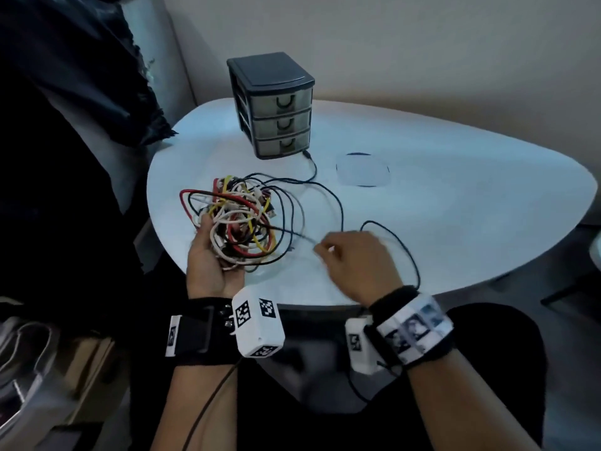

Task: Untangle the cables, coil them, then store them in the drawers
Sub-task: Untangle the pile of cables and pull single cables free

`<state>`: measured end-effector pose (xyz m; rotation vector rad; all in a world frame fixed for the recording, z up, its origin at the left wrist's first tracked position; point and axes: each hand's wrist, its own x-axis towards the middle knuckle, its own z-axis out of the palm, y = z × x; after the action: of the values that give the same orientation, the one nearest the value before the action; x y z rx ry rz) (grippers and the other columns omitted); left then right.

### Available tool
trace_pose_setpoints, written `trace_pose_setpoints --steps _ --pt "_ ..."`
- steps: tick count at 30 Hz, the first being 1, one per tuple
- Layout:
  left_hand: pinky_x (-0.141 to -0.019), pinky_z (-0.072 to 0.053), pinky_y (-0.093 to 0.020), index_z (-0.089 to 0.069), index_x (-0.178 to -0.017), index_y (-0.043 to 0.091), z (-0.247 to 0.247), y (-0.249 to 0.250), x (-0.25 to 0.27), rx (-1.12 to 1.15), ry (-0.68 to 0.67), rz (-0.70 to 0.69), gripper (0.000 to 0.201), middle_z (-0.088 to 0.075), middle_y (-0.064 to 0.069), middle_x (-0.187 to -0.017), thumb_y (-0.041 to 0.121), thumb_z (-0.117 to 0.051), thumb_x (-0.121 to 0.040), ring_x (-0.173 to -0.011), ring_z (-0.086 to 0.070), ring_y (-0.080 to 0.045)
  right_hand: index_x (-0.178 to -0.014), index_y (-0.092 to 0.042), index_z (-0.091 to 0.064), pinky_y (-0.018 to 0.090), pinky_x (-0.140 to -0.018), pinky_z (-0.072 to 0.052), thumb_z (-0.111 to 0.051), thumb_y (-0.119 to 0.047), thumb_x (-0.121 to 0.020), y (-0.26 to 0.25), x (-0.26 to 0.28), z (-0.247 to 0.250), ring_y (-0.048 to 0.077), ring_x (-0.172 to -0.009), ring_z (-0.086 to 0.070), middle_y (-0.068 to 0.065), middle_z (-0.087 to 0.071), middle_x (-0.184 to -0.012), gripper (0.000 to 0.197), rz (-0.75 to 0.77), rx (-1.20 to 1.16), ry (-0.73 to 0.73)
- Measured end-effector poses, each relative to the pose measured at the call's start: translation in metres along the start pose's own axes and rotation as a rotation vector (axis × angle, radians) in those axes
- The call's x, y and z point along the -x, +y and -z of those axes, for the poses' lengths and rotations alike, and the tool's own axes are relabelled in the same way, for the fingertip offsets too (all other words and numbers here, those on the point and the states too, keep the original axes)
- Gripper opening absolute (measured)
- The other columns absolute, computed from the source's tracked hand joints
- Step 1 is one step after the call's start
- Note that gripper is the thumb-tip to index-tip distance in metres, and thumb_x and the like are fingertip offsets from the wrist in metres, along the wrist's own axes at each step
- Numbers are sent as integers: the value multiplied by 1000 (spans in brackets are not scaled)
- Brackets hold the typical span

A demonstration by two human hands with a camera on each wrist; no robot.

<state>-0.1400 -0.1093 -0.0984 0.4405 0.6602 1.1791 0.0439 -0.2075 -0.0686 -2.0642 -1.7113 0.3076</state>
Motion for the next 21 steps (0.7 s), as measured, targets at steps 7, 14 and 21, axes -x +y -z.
trace_pose_setpoints --steps 7,14,21 --pt "-67 -62 -40 -82 -78 16 17 24 -1 96 69 -65 56 -77 -6 -93 39 -38 -103 -85 -75 -20 -78 -14 -69 41 -79 -56 -60 -41 -91 112 -6 82 31 -76 -69 8 -69 -70 32 -419 -54 440" --pt "-91 -57 -45 -82 -89 21 14 10 -9 77 98 -68 47 -75 -7 -108 41 -42 -102 -103 -71 -23 -119 -28 -56 49 -88 -55 -57 -34 -85 107 -11 84 29 -88 -71 0 -73 -81 34 -555 -322 703" --pt "-78 -60 -38 -77 -104 16 -5 -6 5 41 -3 -19 41 -74 -8 -107 37 -41 -101 -99 -72 -23 -128 -38 -56 34 -87 -52 -54 -66 -87 -12 1 21 13 -87 -67 -17 -64 -74 49 -150 -238 83"
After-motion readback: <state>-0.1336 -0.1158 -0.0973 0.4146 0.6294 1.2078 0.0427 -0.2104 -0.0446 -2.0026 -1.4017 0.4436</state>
